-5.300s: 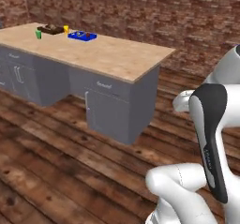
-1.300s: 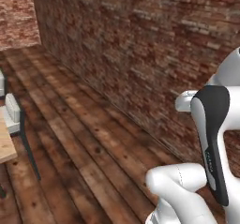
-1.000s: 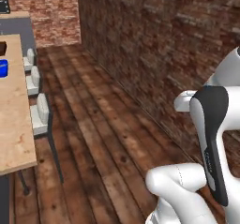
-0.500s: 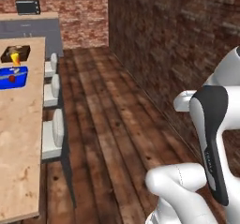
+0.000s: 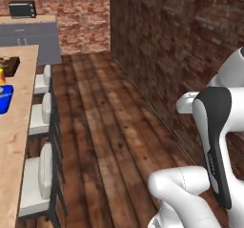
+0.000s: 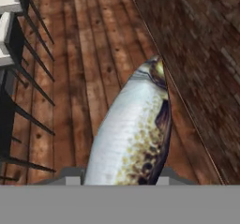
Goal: Gather the tomato and garlic from the fridge and place them on a tray on the dining counter. Then gather the fish and chicken drumstick from the fridge and place them on the other tray.
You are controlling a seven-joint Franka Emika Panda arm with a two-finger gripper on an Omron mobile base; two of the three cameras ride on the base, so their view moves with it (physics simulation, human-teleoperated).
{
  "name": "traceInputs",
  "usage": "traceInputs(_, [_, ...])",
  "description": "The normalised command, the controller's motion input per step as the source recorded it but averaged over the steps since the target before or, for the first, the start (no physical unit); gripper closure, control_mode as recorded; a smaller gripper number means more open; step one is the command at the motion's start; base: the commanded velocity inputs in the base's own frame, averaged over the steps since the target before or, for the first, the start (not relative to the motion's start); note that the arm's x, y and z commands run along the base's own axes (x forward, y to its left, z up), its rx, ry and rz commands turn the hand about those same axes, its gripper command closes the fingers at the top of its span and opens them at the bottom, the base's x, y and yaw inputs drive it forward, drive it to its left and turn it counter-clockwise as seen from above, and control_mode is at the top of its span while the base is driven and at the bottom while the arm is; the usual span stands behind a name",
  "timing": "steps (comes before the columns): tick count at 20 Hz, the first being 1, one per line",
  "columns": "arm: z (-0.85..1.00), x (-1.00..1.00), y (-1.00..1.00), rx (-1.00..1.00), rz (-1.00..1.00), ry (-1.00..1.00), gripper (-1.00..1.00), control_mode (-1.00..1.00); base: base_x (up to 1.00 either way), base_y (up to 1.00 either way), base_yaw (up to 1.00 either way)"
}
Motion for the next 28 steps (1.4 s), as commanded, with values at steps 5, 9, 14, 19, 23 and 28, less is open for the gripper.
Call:
traceInputs(5, [0.0,0.0,0.0,0.0,0.0,0.0,1.0,1.0,1.0,-0.3,0.02])
traceInputs(9, [0.0,0.0,0.0,0.0,0.0,0.0,1.0,1.0,1.0,-0.26,0.03])
traceInputs(14, [0.0,0.0,0.0,0.0,0.0,0.0,1.0,1.0,1.0,-0.18,0.05])
traceInputs(19, [0.0,0.0,0.0,0.0,0.0,0.0,1.0,1.0,1.0,-0.13,0.15])
traceInputs(23, [0.0,0.0,0.0,0.0,0.0,0.0,1.0,1.0,1.0,-0.25,0.17])
traceInputs(28, [0.0,0.0,0.0,0.0,0.0,0.0,1.0,1.0,1.0,-0.27,0.16])
